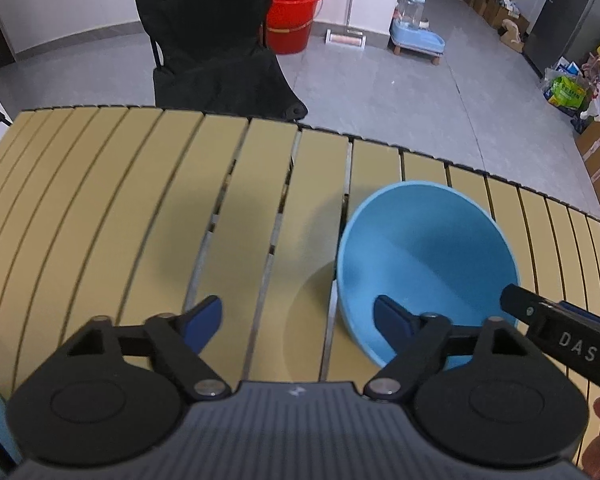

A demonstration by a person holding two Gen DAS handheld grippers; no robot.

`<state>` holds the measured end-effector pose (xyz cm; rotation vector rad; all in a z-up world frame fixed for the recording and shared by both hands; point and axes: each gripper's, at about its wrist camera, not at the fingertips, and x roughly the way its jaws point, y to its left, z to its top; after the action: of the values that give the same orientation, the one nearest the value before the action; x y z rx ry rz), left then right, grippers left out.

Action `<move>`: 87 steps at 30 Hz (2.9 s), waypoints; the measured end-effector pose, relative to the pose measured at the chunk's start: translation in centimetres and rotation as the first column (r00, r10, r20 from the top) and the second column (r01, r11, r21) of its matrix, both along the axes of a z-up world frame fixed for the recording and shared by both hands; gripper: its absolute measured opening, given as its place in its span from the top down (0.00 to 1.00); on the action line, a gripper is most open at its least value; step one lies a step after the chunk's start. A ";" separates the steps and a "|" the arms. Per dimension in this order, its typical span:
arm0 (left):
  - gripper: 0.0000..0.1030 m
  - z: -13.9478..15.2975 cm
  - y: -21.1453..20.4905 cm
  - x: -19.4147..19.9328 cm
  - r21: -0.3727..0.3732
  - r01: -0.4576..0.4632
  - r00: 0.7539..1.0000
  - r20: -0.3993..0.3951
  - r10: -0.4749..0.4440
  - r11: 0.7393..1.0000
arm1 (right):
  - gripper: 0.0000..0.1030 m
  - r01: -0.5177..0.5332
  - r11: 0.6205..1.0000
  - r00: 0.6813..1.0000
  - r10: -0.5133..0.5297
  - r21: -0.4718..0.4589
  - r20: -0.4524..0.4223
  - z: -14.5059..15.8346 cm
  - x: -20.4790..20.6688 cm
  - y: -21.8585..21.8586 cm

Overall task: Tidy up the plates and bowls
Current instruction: 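Close both grippers on the rim of the last light-blue bowl, then lift the bowl with both grippers and carry it toward the nested bowls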

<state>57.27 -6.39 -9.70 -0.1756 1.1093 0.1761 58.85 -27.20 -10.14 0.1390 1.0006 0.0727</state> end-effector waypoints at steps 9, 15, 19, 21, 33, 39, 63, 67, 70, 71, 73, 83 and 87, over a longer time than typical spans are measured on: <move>0.63 -1.3 -0.6 1.0 -0.027 0.017 0.999 -0.027 -0.018 0.999 | 0.70 0.016 0.998 1.000 -0.015 0.053 -0.021 -1.4 0.6 -0.1; 0.83 -1.4 -1.3 1.1 -0.036 0.046 0.999 -0.013 -0.046 0.998 | 0.87 0.007 0.997 1.000 -0.005 0.076 -0.026 -1.7 0.4 0.1; 0.90 -1.3 -1.7 1.2 -0.035 0.064 0.998 -0.003 -0.064 0.997 | 0.94 -0.005 0.996 1.000 0.006 0.085 -0.020 -1.7 0.3 0.3; 0.90 -1.3 -1.9 1.1 -0.023 0.072 0.997 -0.002 -0.072 0.997 | 0.94 -0.004 0.997 1.000 0.005 0.077 -0.019 -1.6 0.3 0.4; 0.90 -0.6 -2.7 0.6 0.013 0.091 0.996 0.025 -0.091 0.996 | 0.95 0.003 0.997 1.000 -0.003 0.074 0.001 -1.2 -0.1 0.1; 0.90 0.2 -2.7 0.0 0.018 0.093 0.995 0.037 -0.093 0.996 | 0.95 0.006 0.997 1.000 -0.007 0.080 0.012 -0.8 -1.1 -0.1; 0.90 7.0 -0.9 -6.8 0.037 0.070 0.991 0.112 -0.074 0.997 | 0.95 -0.016 0.994 0.995 0.005 0.111 0.096 6.5 -7.4 1.3; 0.90 8.0 -0.2 -8.5 0.033 0.061 0.990 0.124 -0.065 0.998 | 0.95 -0.024 0.993 0.994 0.011 0.115 0.111 7.7 -8.9 1.6; 0.90 8.7 0.3 -9.8 0.031 0.052 0.990 0.132 -0.056 0.998 | 0.95 -0.031 0.993 0.992 0.017 0.118 0.124 8.6 -10.1 2.0; 0.90 8.9 0.5 -10.2 0.031 0.049 0.989 0.137 -0.053 0.998 | 0.95 -0.033 0.992 0.992 0.018 0.118 0.127 8.9 -10.5 2.2; 0.90 9.4 0.9 -11.0 0.029 0.045 0.988 0.147 -0.049 0.999 | 0.95 -0.036 0.992 0.991 0.019 0.121 0.134 9.3 -11.3 2.5; 0.90 11.5 2.4 -15.3 0.036 0.044 0.980 0.192 -0.050 0.998 | 0.95 -0.044 0.991 0.986 0.022 0.130 0.163 11.2 -15.2 4.0; 0.90 12.1 3.0 -16.8 0.040 0.044 0.976 0.210 -0.052 0.998 | 0.95 -0.049 0.990 0.984 0.026 0.129 0.174 11.8 -16.6 4.7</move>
<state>40.45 -3.41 2.38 -0.1328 0.8976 0.1303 42.21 -22.54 1.64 0.2321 0.8255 0.1828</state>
